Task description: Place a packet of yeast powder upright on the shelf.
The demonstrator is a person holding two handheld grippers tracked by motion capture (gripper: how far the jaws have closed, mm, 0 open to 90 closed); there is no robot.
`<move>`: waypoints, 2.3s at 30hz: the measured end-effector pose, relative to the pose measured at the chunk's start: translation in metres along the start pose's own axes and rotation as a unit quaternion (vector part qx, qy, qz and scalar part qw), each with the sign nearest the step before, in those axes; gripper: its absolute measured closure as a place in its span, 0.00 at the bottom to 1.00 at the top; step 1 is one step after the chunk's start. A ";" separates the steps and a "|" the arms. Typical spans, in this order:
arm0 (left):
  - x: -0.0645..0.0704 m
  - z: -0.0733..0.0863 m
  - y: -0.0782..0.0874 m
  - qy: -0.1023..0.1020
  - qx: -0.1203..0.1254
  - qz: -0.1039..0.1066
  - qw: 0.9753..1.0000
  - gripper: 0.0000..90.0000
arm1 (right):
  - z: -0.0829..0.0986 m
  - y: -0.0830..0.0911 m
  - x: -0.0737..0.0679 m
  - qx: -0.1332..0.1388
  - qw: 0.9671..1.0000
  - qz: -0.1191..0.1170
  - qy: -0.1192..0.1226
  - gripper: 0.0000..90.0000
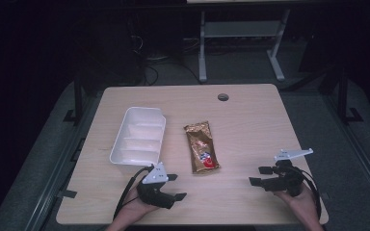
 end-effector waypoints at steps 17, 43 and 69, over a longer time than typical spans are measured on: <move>-0.009 -0.026 -0.029 0.003 -0.018 -0.029 0.999 0.48 | -0.040 -0.009 0.018 -0.011 1.000 -0.011 0.012 0.27; -0.036 -0.045 -0.074 0.031 -0.069 -0.013 0.997 0.85 | -0.160 -0.079 0.020 -0.058 0.996 -0.041 0.048 0.24; -0.032 -0.057 -0.088 0.017 -0.086 -0.007 0.996 0.87 | -0.178 -0.182 0.024 -0.134 0.989 -0.052 0.018 0.36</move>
Point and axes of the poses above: each handheld gripper's, and its own axes: y roughly backward along the jaws, z roughly out of its underside, x roughly to its right, the point moved 6 cm from there along -y, roughly forward along the jaws, and after that the axes turned 3 degrees about -y, right-handed, at the moved point
